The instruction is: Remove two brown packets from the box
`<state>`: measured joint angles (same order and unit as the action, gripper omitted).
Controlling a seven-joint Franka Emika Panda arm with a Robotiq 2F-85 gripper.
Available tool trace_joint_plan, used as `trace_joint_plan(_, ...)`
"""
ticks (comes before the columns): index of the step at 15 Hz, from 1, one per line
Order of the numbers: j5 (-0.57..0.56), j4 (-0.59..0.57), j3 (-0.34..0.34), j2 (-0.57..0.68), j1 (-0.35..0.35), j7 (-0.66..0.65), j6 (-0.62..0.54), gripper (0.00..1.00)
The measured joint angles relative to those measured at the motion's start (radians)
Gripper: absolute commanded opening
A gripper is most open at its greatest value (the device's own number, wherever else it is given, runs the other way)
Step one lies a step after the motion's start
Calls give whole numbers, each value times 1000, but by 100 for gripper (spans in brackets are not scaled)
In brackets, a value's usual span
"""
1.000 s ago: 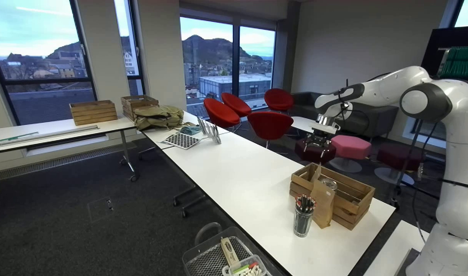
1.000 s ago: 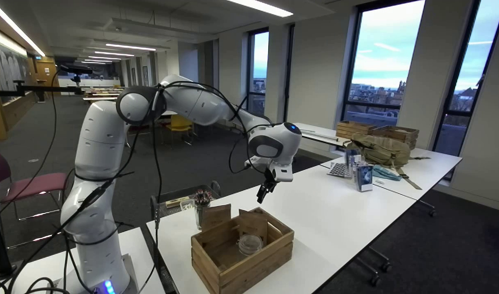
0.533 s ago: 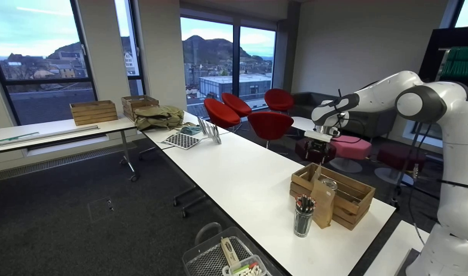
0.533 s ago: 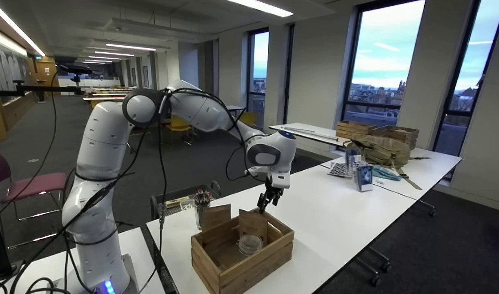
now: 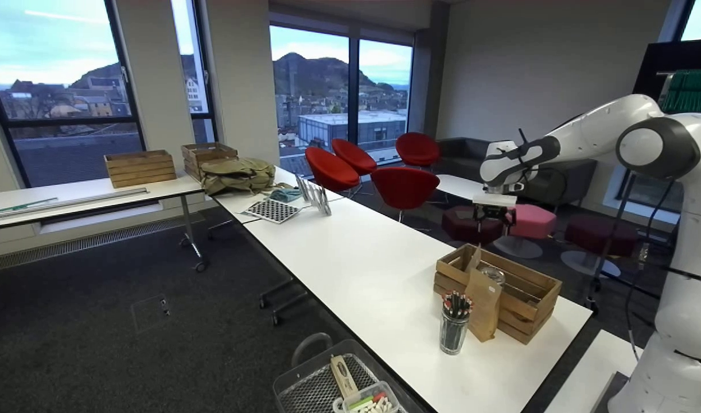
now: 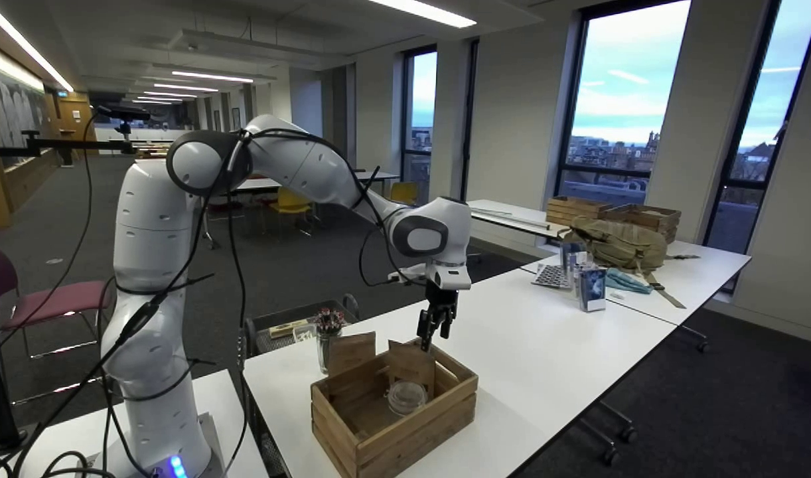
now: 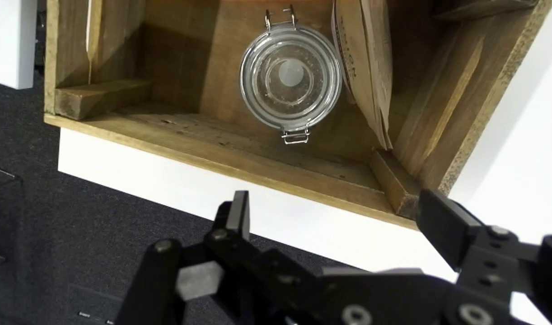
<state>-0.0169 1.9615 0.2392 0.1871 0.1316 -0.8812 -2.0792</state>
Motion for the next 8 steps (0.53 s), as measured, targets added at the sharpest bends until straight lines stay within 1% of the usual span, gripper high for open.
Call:
trace_joint_plan(4, -15, 32, -33, -42, -4, 36, 0, 100)
trace_joint_plan(8, 1, 47, -76, -46, -15, 95, 0, 100)
